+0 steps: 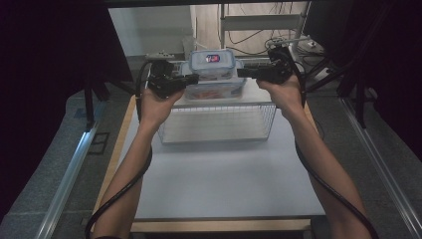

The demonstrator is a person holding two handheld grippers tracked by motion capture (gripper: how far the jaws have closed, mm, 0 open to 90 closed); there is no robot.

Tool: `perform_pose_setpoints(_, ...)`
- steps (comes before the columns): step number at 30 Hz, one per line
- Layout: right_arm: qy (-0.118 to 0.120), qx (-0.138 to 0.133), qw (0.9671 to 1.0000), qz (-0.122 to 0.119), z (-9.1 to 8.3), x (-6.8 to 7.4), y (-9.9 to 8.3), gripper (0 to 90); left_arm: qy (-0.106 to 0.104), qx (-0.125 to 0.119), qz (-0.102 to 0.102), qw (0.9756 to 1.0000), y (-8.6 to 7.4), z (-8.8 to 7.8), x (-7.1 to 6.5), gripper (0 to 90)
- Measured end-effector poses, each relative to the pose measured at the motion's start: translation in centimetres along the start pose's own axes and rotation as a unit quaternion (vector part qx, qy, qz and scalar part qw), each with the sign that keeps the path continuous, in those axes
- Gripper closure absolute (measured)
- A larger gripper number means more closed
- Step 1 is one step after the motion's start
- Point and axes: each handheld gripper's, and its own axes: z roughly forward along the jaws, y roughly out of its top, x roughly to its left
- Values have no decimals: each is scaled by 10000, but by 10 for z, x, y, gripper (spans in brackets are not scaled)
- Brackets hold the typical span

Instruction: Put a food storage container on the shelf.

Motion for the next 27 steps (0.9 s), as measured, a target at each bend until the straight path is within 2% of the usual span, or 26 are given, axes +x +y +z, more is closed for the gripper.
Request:
perform_pose_setpoints(4, -14, 13, 10000, -83, -1, 4, -2, 554, 76, -5, 154, 9999, -2, -4, -5, 844)
perform_pose_setpoints(12, -57, 33, 9995, -313, -5, 14, -10, 499, 154, -77, 425, 9989, -8, -16, -17, 679)
perform_pose_setpoints(15, -82, 49, 9991, -410, -7, 17, -15, 477, 131, -113, 463, 9988, -13, -21, -22, 627)
perform_pose_setpoints(20, -121, 63, 9982, -588, -10, 24, -22, 446, 207, -102, 567, 9981, -23, -24, -27, 545)
perform_pose_setpoints(27, -138, 120, 9965, -810, -14, 33, -34, 402, 238, -5, 626, 9978, -39, -25, -31, 464)
